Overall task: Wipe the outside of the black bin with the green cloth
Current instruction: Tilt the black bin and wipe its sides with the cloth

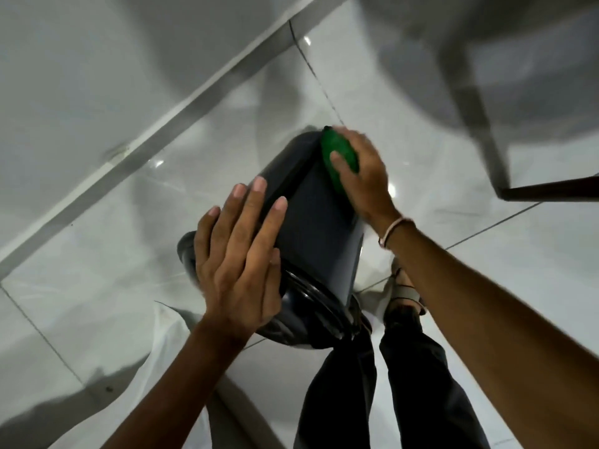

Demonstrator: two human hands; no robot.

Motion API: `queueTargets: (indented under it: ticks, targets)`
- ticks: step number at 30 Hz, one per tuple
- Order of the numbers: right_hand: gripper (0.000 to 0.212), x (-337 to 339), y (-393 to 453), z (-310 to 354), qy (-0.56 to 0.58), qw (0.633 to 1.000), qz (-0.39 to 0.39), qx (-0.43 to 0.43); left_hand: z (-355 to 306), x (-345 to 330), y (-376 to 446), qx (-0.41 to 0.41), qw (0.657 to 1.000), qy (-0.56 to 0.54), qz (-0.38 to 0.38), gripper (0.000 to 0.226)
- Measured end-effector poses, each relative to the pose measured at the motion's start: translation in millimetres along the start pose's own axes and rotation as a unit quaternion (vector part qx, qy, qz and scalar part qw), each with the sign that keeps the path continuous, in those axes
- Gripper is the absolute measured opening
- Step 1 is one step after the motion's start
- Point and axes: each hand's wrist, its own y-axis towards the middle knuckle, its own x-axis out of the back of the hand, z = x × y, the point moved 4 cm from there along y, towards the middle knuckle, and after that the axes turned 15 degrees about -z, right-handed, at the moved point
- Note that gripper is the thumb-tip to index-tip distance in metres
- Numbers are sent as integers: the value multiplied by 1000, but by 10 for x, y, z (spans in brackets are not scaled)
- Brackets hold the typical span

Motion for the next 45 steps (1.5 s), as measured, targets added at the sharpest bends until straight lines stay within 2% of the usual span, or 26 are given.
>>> queueTargets:
  ticks: [2, 5, 7, 9, 12, 14, 15, 16, 18, 20, 22, 23, 25, 27, 29, 30, 32, 34, 37, 39, 41, 42, 44, 45]
  targets:
    - [46, 61, -434, 285, 26, 991, 68, 111, 69, 33, 29, -3, 1000, 15, 7, 51]
    - [50, 54, -1048, 402, 42, 951, 162, 259, 205, 95, 4, -40, 997, 50, 38, 47]
    - [51, -18, -983, 311, 24, 944, 175, 280, 308, 185, -84, -64, 993, 59, 78, 50]
    - [48, -170, -703, 239, -27, 959, 132, 248, 448, 306, -163, -65, 991, 63, 100, 52]
    - [43, -350, -119, 109, -74, 991, 17, 107, 632, 364, -166, -40, 993, 60, 98, 48]
    - [44, -393, 159, 91, -76, 997, -12, 15, 642, 269, -72, -38, 996, 40, 76, 52]
    - [45, -402, 212, 132, -71, 997, -8, 4, 633, 217, -19, -33, 997, 33, 61, 51]
    - [46, -401, 188, 219, -56, 998, 11, 22, 634, 187, 28, -18, 998, 32, 46, 50]
    - [47, -362, -84, 510, -14, 987, 87, 136, 732, 187, 97, 44, 997, 45, 33, 47]
    - [51, -347, -569, 715, 22, 951, 161, 263, 914, 235, 124, 112, 991, 65, 42, 52]
    - [54, -350, -782, 706, 38, 925, 189, 328, 1040, 270, 118, 155, 983, 74, 60, 58]
    - [54, -361, -705, 634, 32, 925, 181, 331, 1073, 283, 116, 166, 981, 76, 67, 59]
    - [52, -441, -364, 384, -5, 961, 125, 245, 1127, 308, 107, 185, 977, 80, 69, 57]
    - [50, -470, 50, 132, -12, 997, 44, 61, 1162, 320, 113, 199, 974, 74, 75, 56]
    - [53, -488, 306, -30, 30, 992, -5, -123, 1146, 279, 183, 196, 975, 64, 87, 57]
    - [55, -490, 352, -35, 45, 986, -9, -159, 1128, 247, 236, 178, 977, 71, 96, 59]
    - [59, -454, 302, 111, 32, 993, 41, -109, 1052, 181, 307, 114, 982, 97, 112, 65]
    - [61, -360, 30, 407, 23, 993, 117, 26, 969, 136, 326, 70, 987, 93, 108, 69]
    - [60, -242, -565, 721, 65, 952, 199, 221, 950, 113, 334, 67, 991, 71, 92, 64]
    - [58, -208, -775, 685, 83, 939, 201, 265, 970, 119, 328, 67, 991, 60, 100, 61]
    - [57, -196, -681, 460, 67, 959, 150, 231, 1009, 130, 351, 79, 991, 50, 100, 57]
    - [56, -208, -574, 291, 52, 976, 113, 177, 1048, 132, 366, 89, 990, 44, 98, 56]
    - [54, -239, -304, -123, 52, 997, 54, -11, 1098, 100, 385, 98, 990, 32, 92, 56]
    - [53, -263, -183, -293, 82, 988, 36, -127, 1122, 84, 398, 96, 991, 34, 90, 56]
